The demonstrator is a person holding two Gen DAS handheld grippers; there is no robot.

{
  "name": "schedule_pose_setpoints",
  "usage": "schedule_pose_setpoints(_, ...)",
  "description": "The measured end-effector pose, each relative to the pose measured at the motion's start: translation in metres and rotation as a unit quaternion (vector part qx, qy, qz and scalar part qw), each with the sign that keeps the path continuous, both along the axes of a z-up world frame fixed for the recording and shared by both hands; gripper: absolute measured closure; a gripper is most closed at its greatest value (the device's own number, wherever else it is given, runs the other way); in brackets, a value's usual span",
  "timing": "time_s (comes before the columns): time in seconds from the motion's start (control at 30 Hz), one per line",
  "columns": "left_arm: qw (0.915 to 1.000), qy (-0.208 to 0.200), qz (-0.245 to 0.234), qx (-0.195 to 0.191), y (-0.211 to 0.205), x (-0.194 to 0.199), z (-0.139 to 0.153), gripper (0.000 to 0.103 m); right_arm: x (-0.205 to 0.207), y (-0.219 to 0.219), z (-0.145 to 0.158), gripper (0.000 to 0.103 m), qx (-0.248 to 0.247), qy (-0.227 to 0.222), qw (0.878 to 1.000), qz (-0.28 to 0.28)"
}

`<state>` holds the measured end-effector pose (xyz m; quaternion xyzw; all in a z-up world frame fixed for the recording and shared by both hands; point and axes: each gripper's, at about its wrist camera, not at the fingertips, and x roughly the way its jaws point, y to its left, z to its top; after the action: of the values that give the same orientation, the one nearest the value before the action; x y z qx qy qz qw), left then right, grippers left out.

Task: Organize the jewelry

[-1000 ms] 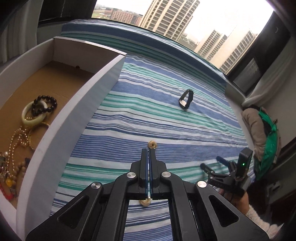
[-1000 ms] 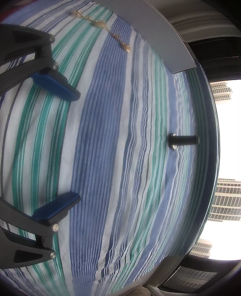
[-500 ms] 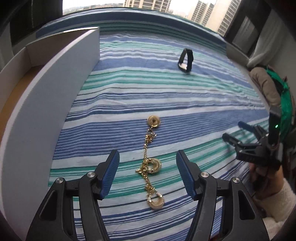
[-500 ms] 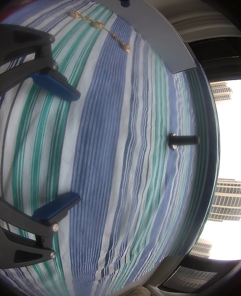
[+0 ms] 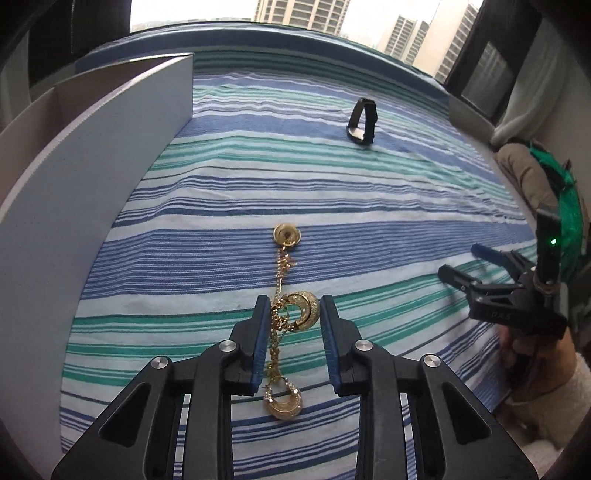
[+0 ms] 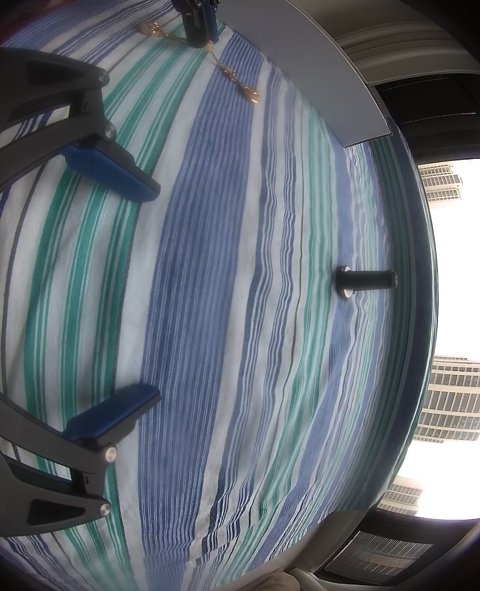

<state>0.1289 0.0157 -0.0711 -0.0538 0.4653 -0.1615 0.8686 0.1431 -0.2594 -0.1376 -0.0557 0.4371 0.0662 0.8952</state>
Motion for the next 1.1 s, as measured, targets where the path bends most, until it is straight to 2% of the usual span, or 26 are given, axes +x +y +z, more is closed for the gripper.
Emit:
schedule_pose_setpoints(0.07, 0.9996, -0.016, 0.006, -0.024, 0.008, -0.009, 0.021, 0.077, 0.005, -0.006, 0.008, 0.002, 0.019, 0.043, 0.999, -0.003)
schedule_pose_setpoints(0.1, 0.9991, -0.026, 0.008, -0.032, 0.011, -0.014, 0.033, 0.077, 0.009, -0.012, 0.017, 0.002, 0.058, 0.059, 0.997, -0.004)
schedule_pose_setpoints(0.17, 0.9979, -0.045, 0.011, -0.045, 0.017, -0.021, 0.052, 0.077, 0.022, -0.027, 0.045, 0.002, 0.130, 0.053, 0.990, -0.013)
schedule_pose_setpoints(0.27, 0.9957, -0.064, 0.018, -0.066, 0.025, -0.031, 0.075, 0.077, 0.061, -0.038, 0.087, 0.002, 0.156, 0.016, 0.987, -0.040)
schedule_pose_setpoints(0.33, 0.9944, -0.069, 0.028, -0.074, 0.030, -0.036, 0.084, 0.077, 0.096, -0.030, 0.101, 0.002, 0.147, -0.001, 0.989, -0.028)
schedule_pose_setpoints(0.37, 0.9941, -0.071, 0.031, -0.076, 0.032, -0.038, 0.088, 0.077, 0.116, -0.021, 0.100, 0.002, 0.138, 0.006, 0.990, -0.014)
schedule_pose_setpoints(0.43, 0.9937, -0.078, 0.036, -0.073, 0.037, -0.044, 0.093, 0.077, 0.155, -0.001, 0.090, 0.002, 0.113, 0.020, 0.993, 0.007)
schedule_pose_setpoints(0.57, 0.9930, -0.078, 0.048, -0.075, 0.048, -0.056, 0.099, 0.077, 0.201, 0.037, 0.068, 0.003, 0.044, 0.000, 0.999, 0.015)
schedule_pose_setpoints(0.6, 0.9930, -0.077, 0.050, -0.074, 0.050, -0.059, 0.100, 0.077, 0.206, 0.044, 0.065, 0.009, 0.022, -0.014, 1.000, 0.015)
schedule_pose_setpoints(0.63, 0.9929, -0.077, 0.053, -0.074, 0.053, -0.062, 0.102, 0.077, 0.210, 0.048, 0.063, 0.019, 0.008, -0.023, 1.000, 0.017)
schedule_pose_setpoints(0.67, 0.9926, -0.078, 0.055, -0.075, 0.056, -0.064, 0.103, 0.077, 0.215, 0.048, 0.062, 0.058, 0.004, -0.020, 1.000, 0.020)
schedule_pose_setpoints(0.7, 0.9923, -0.078, 0.058, -0.076, 0.060, -0.066, 0.106, 0.077, 0.217, 0.046, 0.063, 0.084, 0.009, -0.015, 1.000, 0.017)
schedule_pose_setpoints(0.77, 0.9910, -0.079, 0.064, -0.087, 0.070, -0.071, 0.112, 0.077, 0.212, 0.039, 0.075, 0.085, 0.023, -0.023, 0.999, 0.009)
schedule_pose_setpoints(0.87, 0.9880, -0.083, 0.074, -0.107, 0.090, -0.076, 0.125, 0.077, 0.191, 0.035, 0.107, 0.085, 0.047, -0.045, 0.997, 0.030)
schedule_pose_setpoints(1.0, 0.9823, -0.099, 0.097, -0.126, 0.124, -0.082, 0.152, 0.077, 0.163, 0.051, 0.155, 0.085, 0.063, -0.068, 0.993, 0.079)
schedule_pose_setpoints(1.1, 0.9763, -0.125, 0.128, -0.121, 0.154, -0.088, 0.175, 0.077, 0.146, 0.075, 0.187, 0.085, 0.082, -0.085, 0.985, 0.124)
